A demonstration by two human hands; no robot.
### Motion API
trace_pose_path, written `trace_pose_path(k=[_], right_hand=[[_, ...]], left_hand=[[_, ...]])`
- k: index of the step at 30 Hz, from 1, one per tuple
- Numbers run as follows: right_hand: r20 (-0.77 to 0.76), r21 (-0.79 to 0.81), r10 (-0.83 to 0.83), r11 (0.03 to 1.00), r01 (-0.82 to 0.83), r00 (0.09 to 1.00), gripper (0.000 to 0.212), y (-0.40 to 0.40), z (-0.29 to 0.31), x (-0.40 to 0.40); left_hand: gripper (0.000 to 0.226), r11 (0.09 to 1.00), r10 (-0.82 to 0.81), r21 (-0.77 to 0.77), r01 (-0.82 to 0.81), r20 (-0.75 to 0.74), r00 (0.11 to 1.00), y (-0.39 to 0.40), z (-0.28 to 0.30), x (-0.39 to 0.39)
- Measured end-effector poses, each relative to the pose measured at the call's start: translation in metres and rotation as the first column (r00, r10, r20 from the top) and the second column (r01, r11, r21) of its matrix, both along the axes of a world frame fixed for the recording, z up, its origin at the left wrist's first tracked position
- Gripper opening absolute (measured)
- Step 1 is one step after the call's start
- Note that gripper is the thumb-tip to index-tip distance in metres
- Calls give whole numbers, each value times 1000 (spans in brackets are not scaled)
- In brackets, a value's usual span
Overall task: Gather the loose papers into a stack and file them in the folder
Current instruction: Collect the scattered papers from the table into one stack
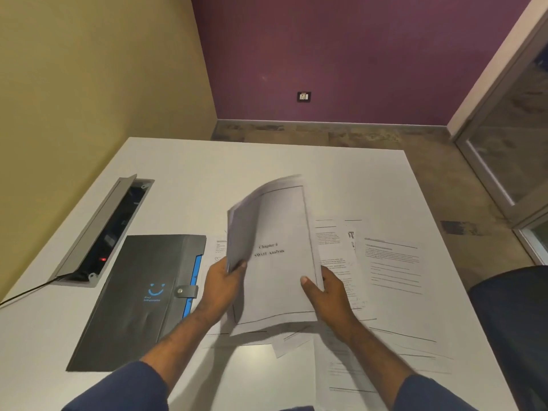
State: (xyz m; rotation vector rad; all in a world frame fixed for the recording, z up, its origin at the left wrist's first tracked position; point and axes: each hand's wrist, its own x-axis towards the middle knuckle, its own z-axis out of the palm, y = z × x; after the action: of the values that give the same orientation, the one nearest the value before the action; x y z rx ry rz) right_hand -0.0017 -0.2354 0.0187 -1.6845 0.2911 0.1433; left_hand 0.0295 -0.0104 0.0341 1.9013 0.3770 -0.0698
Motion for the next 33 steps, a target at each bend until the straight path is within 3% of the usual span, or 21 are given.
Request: trace_pose_path(k=[4,10,16,19,22,25,26,29,33], right_hand=[[-127,-56,-80,996,73,989,31,-25,-13,1],[-137,-413,-205,901,132,969,35,-81,-45,-1],[-280,-603,-207,798,-4,938,61,-101,-58,19],[-319,-716,-228,694,-77,920,64,-97,-62,24],[-371,-693,-262,716,-78,891,56,-96,-70,27],[-297,-574,-276,816,60,914,10,-96,-76,28],[-244,-523,-299,842,135,922,4,-97,-77,26],[-131,-411,-395,856,313,909,10,-102,-78,17],[-129,-424,-499,809,407,857,16,-127,-83,2]], left_hand=[[22,995,101,10,-101,-58,993,26,-5,7],[14,985,170,54,-162,-222,960,62,-23,-10],[7,984,177,63,-166,-277,944,67,-33,-31],[5,983,178,87,-159,-292,940,66,-34,-35],[10,985,154,117,-125,-289,945,61,-36,-37],[6,987,146,113,-118,-294,945,57,-37,-35],[4,985,154,114,-127,-285,946,56,-37,-33],[10,980,186,115,-161,-253,949,53,-38,-28],[12,985,171,66,-159,-261,950,46,-40,-19]])
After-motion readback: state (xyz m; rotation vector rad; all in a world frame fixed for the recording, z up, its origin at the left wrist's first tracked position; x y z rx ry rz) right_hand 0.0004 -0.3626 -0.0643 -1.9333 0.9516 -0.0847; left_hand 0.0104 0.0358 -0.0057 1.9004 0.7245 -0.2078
